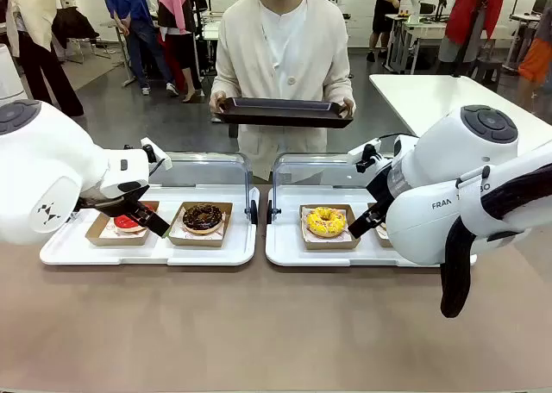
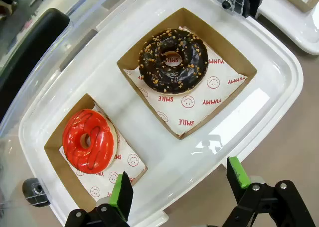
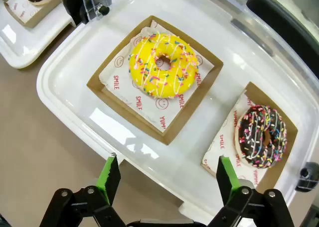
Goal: Provide the desired donut to the person.
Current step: Pick up and lift the Paper togo box containing the Donut pointed at by the person.
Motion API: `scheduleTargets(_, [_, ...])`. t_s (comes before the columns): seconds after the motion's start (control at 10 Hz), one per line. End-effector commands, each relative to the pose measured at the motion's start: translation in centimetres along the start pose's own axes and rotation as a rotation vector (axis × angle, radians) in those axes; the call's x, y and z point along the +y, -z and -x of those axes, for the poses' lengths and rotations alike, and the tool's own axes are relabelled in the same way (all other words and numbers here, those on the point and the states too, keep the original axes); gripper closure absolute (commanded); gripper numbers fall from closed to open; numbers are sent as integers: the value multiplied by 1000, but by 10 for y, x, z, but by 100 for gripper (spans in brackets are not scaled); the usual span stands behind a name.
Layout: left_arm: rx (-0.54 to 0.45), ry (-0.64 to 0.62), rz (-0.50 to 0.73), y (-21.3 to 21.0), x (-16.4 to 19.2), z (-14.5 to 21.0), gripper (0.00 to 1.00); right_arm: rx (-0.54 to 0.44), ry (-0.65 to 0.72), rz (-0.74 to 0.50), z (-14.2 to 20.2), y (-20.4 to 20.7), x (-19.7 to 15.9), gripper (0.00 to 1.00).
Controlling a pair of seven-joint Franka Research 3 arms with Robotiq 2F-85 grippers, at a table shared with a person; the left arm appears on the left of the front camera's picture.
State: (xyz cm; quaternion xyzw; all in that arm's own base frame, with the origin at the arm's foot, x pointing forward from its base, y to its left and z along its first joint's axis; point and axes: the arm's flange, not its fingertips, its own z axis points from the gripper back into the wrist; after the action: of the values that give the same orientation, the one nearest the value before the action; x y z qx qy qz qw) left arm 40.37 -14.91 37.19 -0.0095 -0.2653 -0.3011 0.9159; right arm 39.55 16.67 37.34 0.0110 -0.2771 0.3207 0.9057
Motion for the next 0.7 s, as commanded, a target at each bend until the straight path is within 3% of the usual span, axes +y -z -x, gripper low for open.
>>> scheduleTargets(0.0, [0,0,0,0,0,0,0,0,0,0,0,0,0,0])
scheduleTargets(0.6, [0,0,0,0,0,0,0,0,0,0,0,0,0,0])
